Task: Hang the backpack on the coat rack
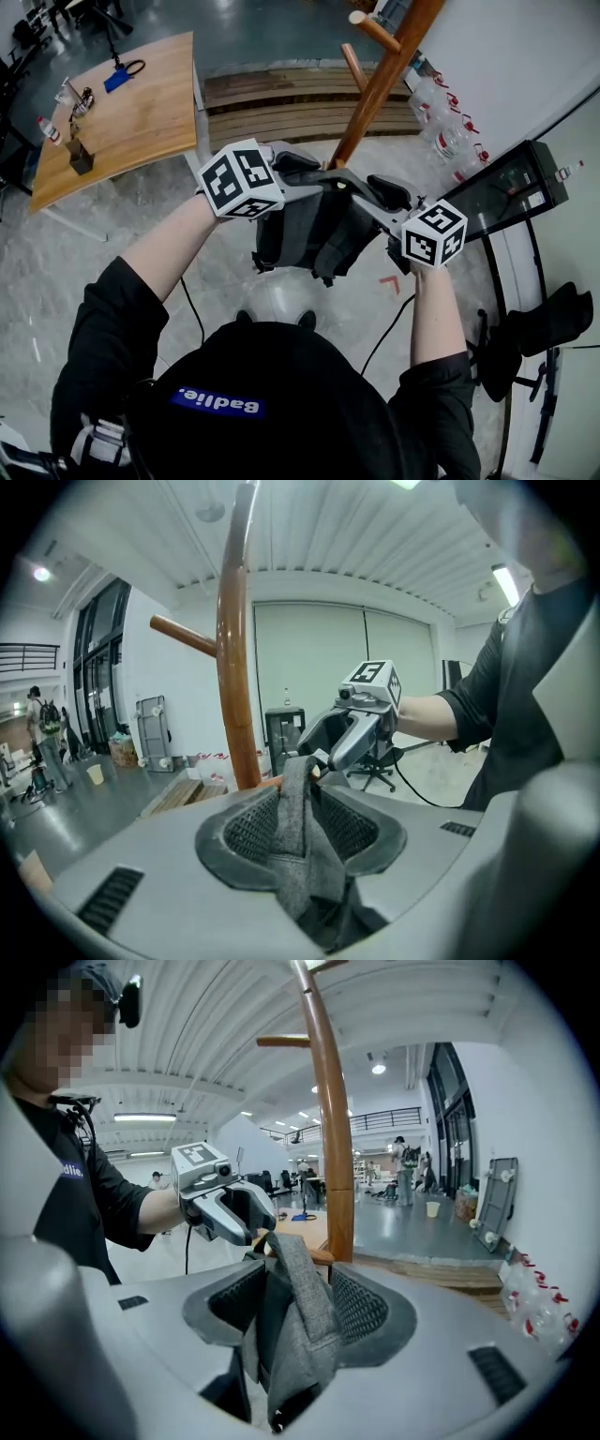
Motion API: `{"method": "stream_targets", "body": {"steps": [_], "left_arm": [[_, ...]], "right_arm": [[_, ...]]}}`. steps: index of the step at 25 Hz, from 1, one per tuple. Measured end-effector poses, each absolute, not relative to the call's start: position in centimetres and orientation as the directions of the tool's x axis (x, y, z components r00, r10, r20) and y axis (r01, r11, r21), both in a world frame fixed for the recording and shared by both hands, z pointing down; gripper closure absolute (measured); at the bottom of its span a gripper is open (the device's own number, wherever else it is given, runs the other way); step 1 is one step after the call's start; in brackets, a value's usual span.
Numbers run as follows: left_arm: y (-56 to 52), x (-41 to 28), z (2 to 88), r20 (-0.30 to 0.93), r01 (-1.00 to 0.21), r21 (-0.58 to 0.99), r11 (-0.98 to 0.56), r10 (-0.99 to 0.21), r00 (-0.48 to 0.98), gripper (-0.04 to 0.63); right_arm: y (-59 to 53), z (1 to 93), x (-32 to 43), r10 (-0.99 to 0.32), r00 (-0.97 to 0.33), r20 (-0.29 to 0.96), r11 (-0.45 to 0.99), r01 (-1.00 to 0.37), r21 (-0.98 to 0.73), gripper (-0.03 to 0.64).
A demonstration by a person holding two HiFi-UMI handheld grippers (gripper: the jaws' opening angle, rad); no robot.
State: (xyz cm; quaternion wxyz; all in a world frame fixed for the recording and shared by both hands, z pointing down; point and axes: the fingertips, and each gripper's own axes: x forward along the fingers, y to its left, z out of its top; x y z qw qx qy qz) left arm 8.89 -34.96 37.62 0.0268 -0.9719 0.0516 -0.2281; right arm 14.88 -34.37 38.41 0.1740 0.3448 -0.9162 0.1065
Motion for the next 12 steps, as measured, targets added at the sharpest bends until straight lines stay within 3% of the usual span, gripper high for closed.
{"method": "stream_targets", "body": {"steps": [6, 12], "left_arm": [[-31.4, 6.2, 34.7, 0.293, -0.118, -0.122, -0.986, -0.149, 0.944, 0.462], [-23.6, 5.5, 35.2, 0.196, -0.2, -0.076, -0.977, -0.211, 0.958, 0.462]], "right_arm": [[-30.1, 36.3, 13.7, -0.717, -0.631, 0.296, 0.656, -0.754, -0.019, 0.41], [-23.3, 36.9, 12.3, -0.724, -0.662, 0.196, 0.66, -0.747, -0.082, 0.41]]}}
